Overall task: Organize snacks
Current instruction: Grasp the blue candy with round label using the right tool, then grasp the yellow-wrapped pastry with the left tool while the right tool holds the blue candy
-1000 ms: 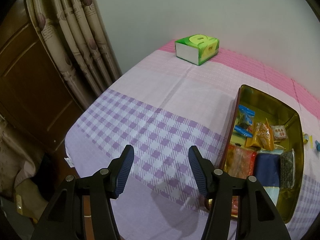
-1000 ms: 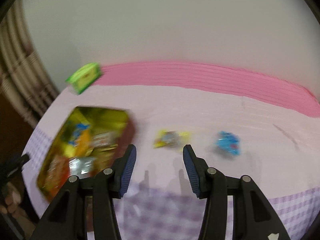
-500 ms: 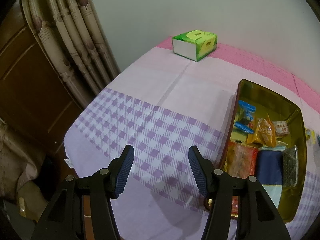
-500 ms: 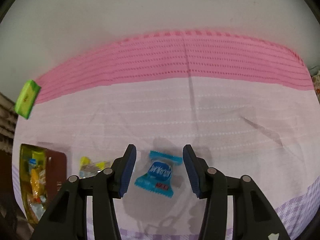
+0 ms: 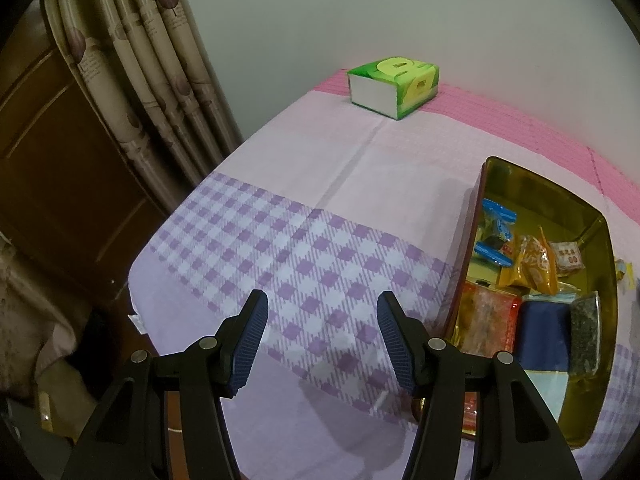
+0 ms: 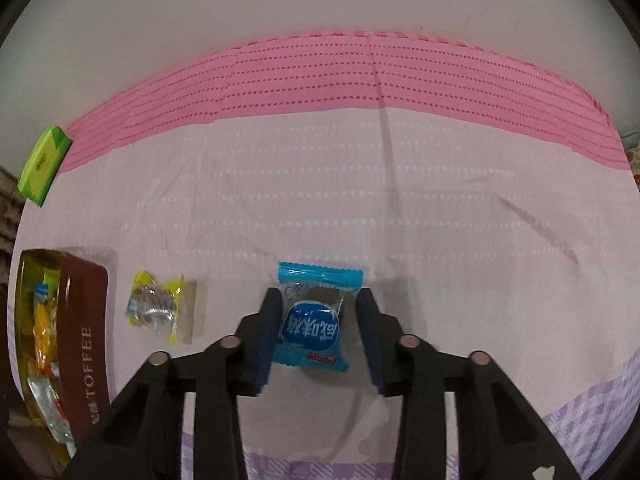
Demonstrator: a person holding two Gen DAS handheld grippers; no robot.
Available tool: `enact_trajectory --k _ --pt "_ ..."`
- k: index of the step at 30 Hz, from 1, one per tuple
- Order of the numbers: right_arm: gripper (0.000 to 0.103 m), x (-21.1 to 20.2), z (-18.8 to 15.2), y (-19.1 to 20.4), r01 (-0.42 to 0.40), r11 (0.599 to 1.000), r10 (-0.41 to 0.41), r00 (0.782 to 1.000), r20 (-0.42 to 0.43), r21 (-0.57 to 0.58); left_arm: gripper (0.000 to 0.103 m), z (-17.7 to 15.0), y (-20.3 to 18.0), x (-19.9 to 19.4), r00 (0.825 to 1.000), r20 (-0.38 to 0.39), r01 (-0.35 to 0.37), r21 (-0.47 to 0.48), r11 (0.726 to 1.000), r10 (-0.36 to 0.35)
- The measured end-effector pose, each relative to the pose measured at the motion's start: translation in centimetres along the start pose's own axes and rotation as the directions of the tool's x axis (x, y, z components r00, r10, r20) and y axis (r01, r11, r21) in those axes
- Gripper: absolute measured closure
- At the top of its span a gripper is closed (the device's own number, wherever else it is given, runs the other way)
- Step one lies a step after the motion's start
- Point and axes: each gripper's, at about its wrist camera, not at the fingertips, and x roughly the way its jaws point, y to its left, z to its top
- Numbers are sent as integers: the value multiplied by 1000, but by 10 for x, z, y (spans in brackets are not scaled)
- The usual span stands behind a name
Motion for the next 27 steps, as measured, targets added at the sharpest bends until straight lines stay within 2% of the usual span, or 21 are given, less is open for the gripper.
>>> enact_trajectory --k 3,10,16,19,22,27 --pt "69 -2 -11 -3 -20 1000 20 999 43 0 45 -2 -3 2 1000 -1 -16 7 1000 16" --pt "76 -8 -38 -3 -18 993 39 981 188 -114 45 -4 -16 -1 999 20 -31 33 999 30" --pt "77 -10 -42 -19 -4 992 38 964 262 -129 45 -1 -42 -20 998 65 6 75 997 -11" --pt "77 -10 -44 -32 31 991 9 957 290 -133 45 3 -69 -34 994 88 54 124 991 -65" --pt "77 -12 -45 -50 53 993 -17 952 304 -109 45 10 -105 -49 984 91 136 186 973 -155" --pt "77 -17 -50 -81 71 996 -49 946 319 -60 45 19 -179 -67 953 49 274 283 919 -299"
